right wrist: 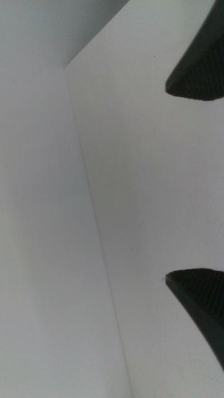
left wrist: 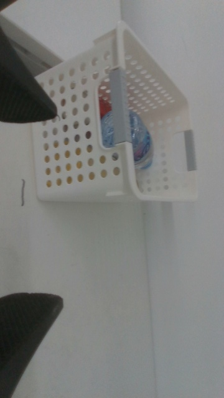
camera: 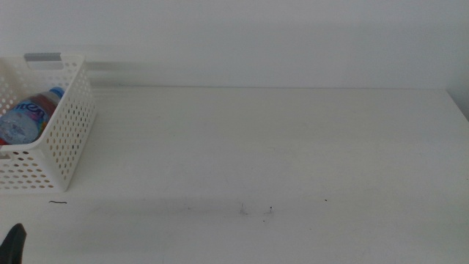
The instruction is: Use arms to grab the bottles and put them into the dustbin to the left of the table.
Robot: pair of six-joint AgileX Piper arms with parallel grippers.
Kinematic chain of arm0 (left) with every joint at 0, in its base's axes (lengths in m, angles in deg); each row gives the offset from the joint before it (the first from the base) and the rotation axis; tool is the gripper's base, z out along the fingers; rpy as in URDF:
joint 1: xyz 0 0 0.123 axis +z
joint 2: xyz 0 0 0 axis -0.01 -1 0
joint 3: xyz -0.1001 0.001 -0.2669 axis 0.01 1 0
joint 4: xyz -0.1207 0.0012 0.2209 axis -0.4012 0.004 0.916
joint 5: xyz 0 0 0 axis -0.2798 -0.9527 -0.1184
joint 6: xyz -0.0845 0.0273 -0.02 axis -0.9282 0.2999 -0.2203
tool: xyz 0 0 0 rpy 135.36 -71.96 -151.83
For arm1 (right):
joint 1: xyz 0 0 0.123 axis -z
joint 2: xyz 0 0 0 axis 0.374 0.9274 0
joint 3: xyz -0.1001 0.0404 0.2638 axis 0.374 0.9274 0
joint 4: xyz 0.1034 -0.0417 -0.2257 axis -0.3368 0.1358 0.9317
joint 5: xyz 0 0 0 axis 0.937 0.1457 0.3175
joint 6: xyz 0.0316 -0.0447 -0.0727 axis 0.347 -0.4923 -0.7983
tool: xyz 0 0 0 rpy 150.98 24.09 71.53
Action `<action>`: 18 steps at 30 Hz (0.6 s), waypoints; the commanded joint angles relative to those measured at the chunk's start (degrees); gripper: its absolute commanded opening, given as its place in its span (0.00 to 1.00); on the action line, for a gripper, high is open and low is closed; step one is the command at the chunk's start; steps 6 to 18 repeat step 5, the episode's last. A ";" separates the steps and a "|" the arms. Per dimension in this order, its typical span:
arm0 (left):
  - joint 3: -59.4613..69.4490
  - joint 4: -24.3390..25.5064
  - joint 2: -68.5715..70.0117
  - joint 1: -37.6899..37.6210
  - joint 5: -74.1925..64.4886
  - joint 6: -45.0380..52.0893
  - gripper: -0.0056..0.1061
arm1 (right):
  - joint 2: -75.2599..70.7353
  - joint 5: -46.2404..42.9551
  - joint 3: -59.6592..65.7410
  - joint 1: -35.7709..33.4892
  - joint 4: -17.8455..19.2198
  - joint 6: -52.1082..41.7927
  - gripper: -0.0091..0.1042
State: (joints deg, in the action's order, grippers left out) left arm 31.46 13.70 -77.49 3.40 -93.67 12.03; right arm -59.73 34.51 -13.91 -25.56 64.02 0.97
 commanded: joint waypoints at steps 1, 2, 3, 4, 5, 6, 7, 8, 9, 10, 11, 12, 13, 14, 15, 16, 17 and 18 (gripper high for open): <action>-0.02 0.12 0.27 0.04 1.57 0.06 0.89 | -0.22 -0.60 0.16 0.30 0.81 -0.44 0.88; -0.02 0.12 0.27 0.04 1.80 0.06 0.89 | -0.22 -0.60 0.16 0.30 0.81 -0.44 0.88; -0.02 0.12 0.27 0.04 1.80 0.06 0.89 | -0.22 -0.60 0.16 0.30 0.81 -0.44 0.88; -0.02 0.12 0.27 0.04 1.80 0.06 0.89 | -0.22 -0.60 0.16 0.30 0.81 -0.44 0.88; -0.02 0.12 0.27 0.04 1.80 0.06 0.89 | -0.22 -0.60 0.16 0.30 0.81 -0.44 0.88; -0.02 0.12 0.27 0.04 1.80 0.06 0.89 | -0.22 -0.60 0.16 0.30 0.81 -0.44 0.88; -0.02 0.12 0.27 0.04 1.80 0.06 0.89 | -0.22 -0.60 0.16 0.30 0.81 -0.44 0.88; -0.02 0.12 0.27 0.04 1.80 0.06 0.89 | -0.22 -0.60 0.16 0.30 0.81 -0.44 0.88; -0.02 0.12 0.27 0.04 1.80 0.06 0.89 | -0.22 -0.60 0.16 0.30 0.81 -0.44 0.88; -0.02 0.12 0.27 0.04 1.80 0.06 0.89 | -0.22 -0.60 0.16 0.30 0.81 -0.44 0.88; -0.02 0.12 0.27 0.04 1.80 0.06 0.89 | -0.22 -0.60 0.16 0.30 0.81 -0.44 0.88; -0.02 0.12 0.27 0.04 1.80 0.06 0.89 | -0.22 -0.60 0.16 0.30 0.81 -0.44 0.88; -0.02 0.12 0.27 0.04 1.80 0.06 0.89 | -0.22 -0.60 0.16 0.30 0.81 -0.44 0.88; -0.02 0.12 0.27 0.04 1.80 0.06 0.89 | -0.22 -0.60 0.16 0.30 0.81 -0.44 0.88; -0.02 0.12 0.27 0.04 1.80 0.06 0.89 | -0.22 -0.60 0.16 0.30 0.81 -0.44 0.88; -0.02 0.12 0.27 0.04 1.80 0.06 0.89 | -0.22 -0.60 0.16 0.30 0.81 -0.44 0.88; -0.02 0.12 0.27 0.04 1.80 0.06 0.89 | -0.22 -0.60 0.16 0.30 0.81 -0.44 0.88; -0.02 0.12 0.27 0.04 1.80 0.06 0.89 | -0.22 -0.60 0.16 0.30 0.81 -0.44 0.88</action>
